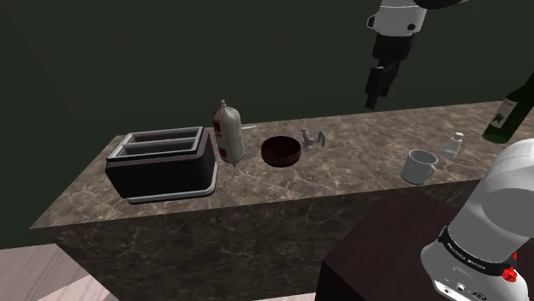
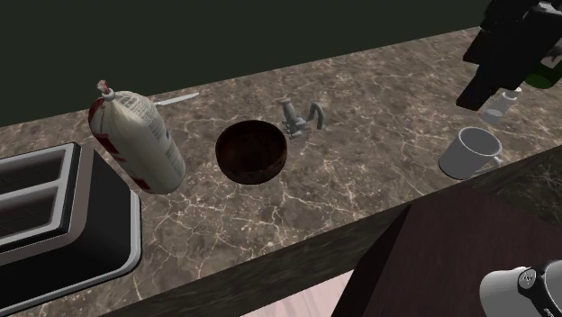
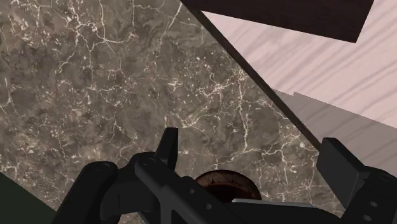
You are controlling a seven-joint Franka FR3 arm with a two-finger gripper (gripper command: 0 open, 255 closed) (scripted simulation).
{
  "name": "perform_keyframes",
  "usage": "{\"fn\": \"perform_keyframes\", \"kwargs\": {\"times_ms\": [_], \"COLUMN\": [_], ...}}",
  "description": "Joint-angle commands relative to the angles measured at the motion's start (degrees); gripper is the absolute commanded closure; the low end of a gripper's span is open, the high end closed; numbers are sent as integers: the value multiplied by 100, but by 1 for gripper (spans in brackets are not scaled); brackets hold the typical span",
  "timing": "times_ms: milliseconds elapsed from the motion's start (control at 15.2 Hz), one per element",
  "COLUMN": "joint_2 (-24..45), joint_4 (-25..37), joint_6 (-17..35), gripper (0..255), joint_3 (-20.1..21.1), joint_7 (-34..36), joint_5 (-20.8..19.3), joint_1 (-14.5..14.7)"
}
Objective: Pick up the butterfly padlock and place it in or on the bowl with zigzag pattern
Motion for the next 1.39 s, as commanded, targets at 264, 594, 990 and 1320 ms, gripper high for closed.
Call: {"fn": "perform_keyframes", "kwargs": {"times_ms": [264, 594, 990, 1320], "joint_2": [712, 1717, 3024, 4150], "joint_4": [-41, 94, 520, 1084], "joint_6": [751, 1617, 2488, 3032], "gripper": [0, 0, 0, 0], "joint_3": [-131, -293, -469, -586], "joint_7": [-70, -170, -334, -514], "joint_5": [-27, -17, 92, 280], "joint_1": [-56, -104, -143, -173]}}
